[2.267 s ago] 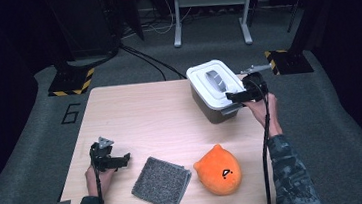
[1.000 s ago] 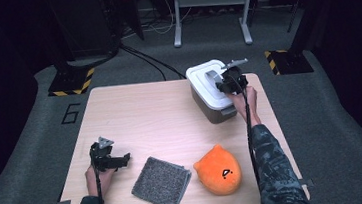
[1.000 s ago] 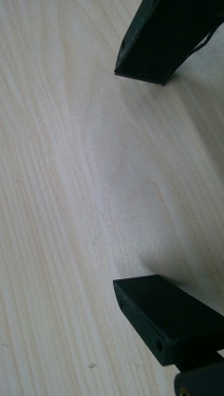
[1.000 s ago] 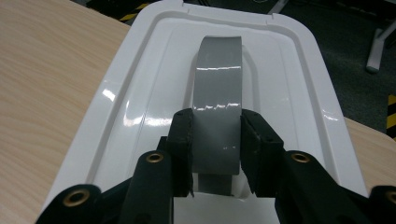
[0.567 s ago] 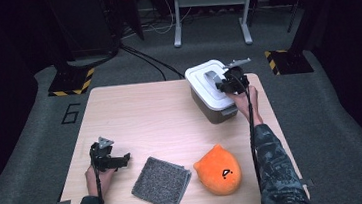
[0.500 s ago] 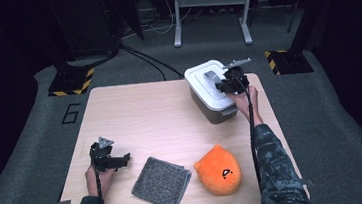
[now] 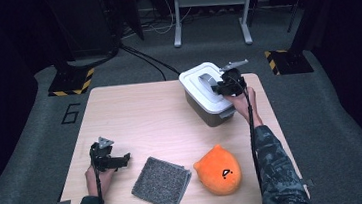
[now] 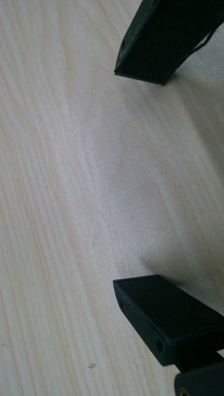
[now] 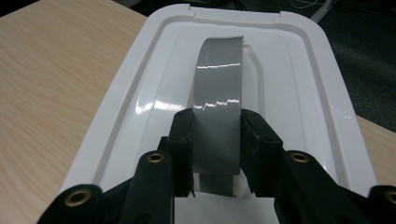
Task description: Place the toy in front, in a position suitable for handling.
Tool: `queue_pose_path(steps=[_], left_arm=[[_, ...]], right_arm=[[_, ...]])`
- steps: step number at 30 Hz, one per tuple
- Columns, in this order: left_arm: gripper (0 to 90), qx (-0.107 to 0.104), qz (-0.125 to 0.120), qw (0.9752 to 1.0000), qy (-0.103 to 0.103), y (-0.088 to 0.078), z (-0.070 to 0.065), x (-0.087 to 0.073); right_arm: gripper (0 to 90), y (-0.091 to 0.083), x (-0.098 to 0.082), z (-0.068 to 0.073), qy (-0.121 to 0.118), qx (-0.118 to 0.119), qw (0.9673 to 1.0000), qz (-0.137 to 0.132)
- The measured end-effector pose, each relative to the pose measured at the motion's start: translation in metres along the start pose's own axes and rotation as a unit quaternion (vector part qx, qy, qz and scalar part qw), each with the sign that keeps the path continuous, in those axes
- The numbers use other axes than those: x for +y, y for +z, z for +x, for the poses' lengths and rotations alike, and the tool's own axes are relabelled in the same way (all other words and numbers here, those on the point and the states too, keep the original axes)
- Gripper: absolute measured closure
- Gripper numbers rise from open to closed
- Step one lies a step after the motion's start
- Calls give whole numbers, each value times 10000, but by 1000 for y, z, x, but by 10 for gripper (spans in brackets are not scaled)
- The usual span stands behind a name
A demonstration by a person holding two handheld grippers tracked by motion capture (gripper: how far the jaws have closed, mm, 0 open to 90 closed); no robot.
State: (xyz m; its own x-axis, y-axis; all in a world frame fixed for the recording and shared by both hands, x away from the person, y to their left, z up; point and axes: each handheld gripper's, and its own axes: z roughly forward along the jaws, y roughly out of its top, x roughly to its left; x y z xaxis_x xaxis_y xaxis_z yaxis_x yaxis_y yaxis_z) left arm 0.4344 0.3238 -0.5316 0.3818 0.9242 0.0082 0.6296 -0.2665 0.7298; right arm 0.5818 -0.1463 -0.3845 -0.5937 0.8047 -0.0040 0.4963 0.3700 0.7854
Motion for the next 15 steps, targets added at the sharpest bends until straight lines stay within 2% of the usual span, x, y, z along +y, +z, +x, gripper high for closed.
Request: queue_pose_path(steps=[2,5,6,15], left_arm=[[8,3,12,10000,4,0,0,0],[8,1,3,10000,-6,0,0,0],[8,4,11,10000,4,0,0,0],[8,4,5,10000,1,0,0,0]], right_arm=[[674,1,1,3,-119,96,9999,-8],[675,1,1,8,-129,209,9997,21],[675,1,1,8,-218,264,9994,-1],[675,4,3,21,-413,586,9974,22]])
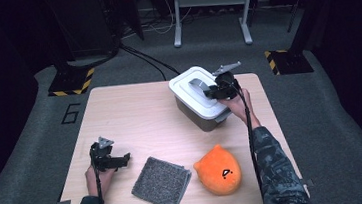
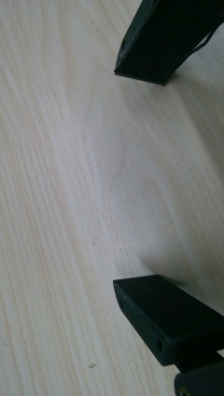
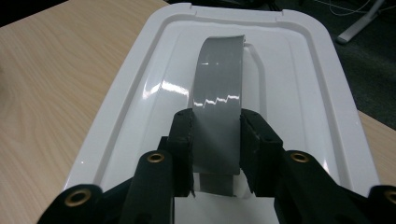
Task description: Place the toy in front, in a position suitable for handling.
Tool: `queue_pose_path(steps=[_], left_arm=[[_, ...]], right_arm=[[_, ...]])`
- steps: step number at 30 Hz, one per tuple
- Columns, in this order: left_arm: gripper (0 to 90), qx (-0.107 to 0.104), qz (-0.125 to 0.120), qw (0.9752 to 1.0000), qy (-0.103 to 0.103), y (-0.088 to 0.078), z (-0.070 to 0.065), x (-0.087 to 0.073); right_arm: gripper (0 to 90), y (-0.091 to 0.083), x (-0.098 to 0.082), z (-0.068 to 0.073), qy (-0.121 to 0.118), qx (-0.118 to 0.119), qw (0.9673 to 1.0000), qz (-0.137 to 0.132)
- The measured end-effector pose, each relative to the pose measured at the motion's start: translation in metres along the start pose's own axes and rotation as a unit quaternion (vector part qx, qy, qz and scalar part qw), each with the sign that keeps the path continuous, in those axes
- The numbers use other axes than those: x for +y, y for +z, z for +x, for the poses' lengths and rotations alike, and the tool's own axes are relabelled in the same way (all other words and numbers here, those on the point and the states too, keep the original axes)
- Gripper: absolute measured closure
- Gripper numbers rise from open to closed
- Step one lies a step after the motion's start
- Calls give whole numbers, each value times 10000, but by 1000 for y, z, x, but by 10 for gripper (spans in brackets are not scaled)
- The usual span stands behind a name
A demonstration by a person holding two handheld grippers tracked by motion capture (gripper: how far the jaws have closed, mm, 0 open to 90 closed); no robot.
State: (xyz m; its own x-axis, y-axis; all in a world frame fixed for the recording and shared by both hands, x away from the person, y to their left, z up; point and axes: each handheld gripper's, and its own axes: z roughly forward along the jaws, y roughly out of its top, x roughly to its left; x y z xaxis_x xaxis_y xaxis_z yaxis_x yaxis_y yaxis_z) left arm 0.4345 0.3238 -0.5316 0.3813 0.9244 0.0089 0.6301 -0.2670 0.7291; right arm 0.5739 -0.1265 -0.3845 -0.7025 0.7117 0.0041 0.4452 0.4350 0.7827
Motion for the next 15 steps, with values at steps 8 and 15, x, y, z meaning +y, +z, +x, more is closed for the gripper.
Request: queue_pose_path(steps=[8,15], left_arm=[[8,12,-10,10000,-1,0,0,0],[8,4,-9,10000,-2,0,0,0]], right_arm=[[674,6,5,14,-203,313,9993,20],[590,4,7,18,-186,278,9994,67]])
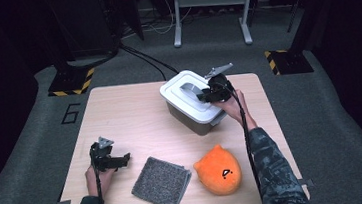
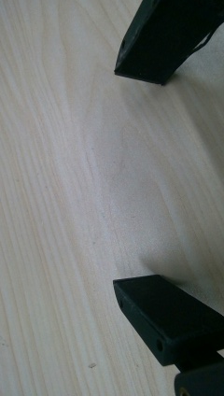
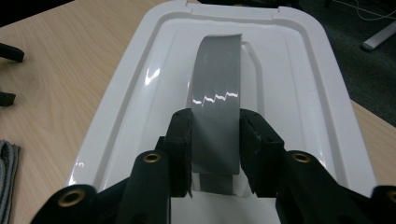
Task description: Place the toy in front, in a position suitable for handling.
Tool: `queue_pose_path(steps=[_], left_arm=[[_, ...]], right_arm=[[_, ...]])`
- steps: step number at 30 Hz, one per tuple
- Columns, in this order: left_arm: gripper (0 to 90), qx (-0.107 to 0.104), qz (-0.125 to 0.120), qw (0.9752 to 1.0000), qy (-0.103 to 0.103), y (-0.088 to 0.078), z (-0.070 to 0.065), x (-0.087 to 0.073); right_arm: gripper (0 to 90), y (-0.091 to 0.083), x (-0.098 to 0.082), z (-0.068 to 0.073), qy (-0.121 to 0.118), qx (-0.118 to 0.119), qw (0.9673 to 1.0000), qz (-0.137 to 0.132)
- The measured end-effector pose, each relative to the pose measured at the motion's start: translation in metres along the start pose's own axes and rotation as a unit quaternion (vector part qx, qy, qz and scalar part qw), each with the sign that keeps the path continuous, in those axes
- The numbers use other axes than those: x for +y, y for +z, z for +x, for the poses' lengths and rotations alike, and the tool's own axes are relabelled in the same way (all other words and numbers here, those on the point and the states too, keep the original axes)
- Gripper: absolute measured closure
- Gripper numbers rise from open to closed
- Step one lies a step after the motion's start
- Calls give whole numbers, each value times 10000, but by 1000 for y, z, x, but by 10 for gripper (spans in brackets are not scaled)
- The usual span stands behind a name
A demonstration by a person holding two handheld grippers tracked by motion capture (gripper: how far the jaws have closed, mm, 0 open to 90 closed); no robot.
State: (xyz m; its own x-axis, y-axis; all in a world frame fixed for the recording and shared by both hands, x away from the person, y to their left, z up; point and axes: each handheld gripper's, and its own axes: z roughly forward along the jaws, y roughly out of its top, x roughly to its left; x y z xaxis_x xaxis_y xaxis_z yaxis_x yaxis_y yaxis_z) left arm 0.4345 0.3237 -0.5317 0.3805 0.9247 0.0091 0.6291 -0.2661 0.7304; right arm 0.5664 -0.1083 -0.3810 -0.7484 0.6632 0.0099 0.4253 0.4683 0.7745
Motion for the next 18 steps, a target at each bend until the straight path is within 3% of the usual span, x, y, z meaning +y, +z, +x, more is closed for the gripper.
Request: queue_pose_path(steps=[2,5,7,10,13,18], left_arm=[[8,2,0,10000,2,0,0,0],[8,2,-1,10000,0,0,0,0],[8,1,-1,10000,2,0,0,0],[8,0,1,10000,2,0,0,0],[8,1,0,10000,0,0,0,0],[8,1,-1,10000,0,0,0,0]], right_arm=[[568,-9,-2,-6,127,17,9998,-175],[534,-27,-6,-16,451,-302,9977,-399],[522,-36,-10,-23,779,-699,9938,-367],[520,-41,-19,-35,1118,-1012,9884,-188],[536,-36,-28,-44,1327,-1081,9852,-112],[568,-28,-33,-50,1449,-1023,9841,-75]])
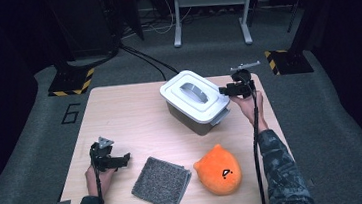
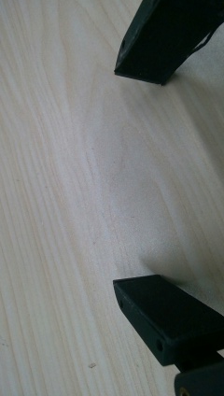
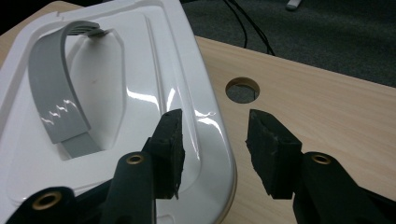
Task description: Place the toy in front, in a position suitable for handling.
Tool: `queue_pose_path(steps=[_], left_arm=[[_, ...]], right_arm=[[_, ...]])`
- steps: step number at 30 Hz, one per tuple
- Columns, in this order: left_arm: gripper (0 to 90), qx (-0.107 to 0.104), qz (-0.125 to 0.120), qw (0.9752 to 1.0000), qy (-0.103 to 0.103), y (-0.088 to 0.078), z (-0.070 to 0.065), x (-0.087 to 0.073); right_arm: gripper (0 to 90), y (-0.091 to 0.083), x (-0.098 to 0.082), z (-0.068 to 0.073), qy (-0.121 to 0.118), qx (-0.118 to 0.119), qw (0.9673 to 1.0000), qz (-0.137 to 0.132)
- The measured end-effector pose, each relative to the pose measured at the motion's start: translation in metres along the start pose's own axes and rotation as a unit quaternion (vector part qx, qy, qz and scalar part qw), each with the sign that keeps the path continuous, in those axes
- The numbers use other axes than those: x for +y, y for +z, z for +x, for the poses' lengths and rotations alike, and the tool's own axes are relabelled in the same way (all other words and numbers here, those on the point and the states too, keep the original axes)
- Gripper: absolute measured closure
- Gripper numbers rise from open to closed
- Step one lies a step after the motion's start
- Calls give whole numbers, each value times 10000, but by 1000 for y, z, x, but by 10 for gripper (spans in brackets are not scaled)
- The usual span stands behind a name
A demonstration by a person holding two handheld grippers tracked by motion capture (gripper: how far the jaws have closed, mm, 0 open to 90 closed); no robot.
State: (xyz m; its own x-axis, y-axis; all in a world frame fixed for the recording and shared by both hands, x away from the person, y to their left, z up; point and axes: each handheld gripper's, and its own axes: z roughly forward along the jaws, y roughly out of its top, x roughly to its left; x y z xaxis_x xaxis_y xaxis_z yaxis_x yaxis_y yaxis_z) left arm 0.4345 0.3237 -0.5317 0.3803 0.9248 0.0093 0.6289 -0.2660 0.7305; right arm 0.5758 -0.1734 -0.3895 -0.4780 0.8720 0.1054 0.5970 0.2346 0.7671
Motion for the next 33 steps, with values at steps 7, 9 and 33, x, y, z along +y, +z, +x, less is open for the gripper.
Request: queue_pose_path(steps=[7,9,33], left_arm=[[8,0,2,10000,1,0,0,0],[8,1,1,10000,-1,0,0,0],[8,2,22,10000,5,0,0,0]], right_arm=[[671,12,1,1,21,32,10000,82],[708,13,2,2,-12,-20,10000,66],[714,27,10,20,-478,253,9985,55]])
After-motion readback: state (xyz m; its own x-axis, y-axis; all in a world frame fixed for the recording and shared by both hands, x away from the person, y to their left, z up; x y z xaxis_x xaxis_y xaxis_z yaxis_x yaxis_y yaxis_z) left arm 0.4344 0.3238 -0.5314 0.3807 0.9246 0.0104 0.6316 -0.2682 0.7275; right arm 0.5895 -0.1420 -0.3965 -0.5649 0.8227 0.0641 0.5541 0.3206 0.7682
